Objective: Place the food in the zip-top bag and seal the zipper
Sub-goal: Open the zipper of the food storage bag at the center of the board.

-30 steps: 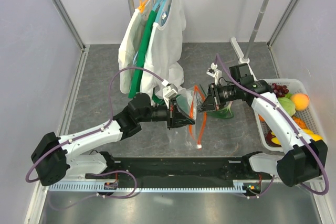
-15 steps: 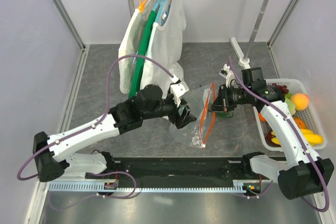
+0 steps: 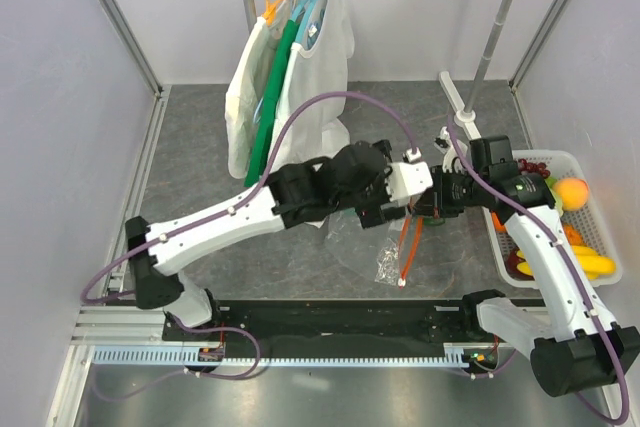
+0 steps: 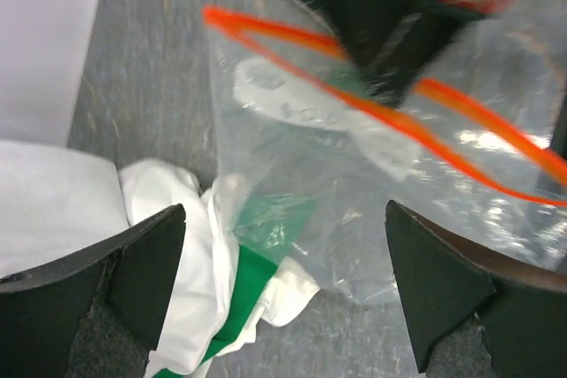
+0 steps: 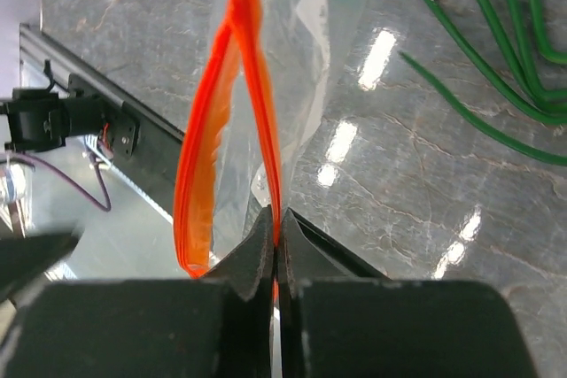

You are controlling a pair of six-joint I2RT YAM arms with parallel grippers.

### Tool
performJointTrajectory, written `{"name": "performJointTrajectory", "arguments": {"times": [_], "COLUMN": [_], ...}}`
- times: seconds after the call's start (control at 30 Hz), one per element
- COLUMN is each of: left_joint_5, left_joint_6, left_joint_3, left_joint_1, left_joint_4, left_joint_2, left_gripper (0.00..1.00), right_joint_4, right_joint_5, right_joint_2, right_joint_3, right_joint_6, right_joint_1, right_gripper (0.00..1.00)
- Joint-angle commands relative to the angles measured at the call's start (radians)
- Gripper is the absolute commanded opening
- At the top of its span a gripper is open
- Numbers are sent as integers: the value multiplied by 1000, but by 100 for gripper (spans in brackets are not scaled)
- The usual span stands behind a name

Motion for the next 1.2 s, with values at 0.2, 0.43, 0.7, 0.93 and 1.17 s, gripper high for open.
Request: {"name": "performJointTrajectory", "arguments": {"times": [0.2, 0.43, 0.7, 0.93, 1.17], "left_joint_5": [324, 407, 203, 121, -71], "left_joint_6": [-459, -593, -601, -615, -541], "left_joint_3": [291, 303, 318, 318, 309], "left_joint_1": [207, 149, 105, 139, 254], "left_joint_4": [-149, -98, -154, -169, -216], "left_joint_2": [153, 156, 249, 321, 361], "left_gripper": [88, 76, 66, 45, 2], "right_joint_4": [68, 48, 17, 36, -41], "right_joint_5": [137, 129, 152, 100, 109], "right_joint_2": [-24, -33, -58, -64, -41], "right_joint_3": [11, 66, 74, 54, 92], "right_joint_6": [381, 533, 530, 535, 469], "right_joint_1": [-4, -3, -1, -3, -3], "right_gripper": [0, 0, 0, 0, 0]}}
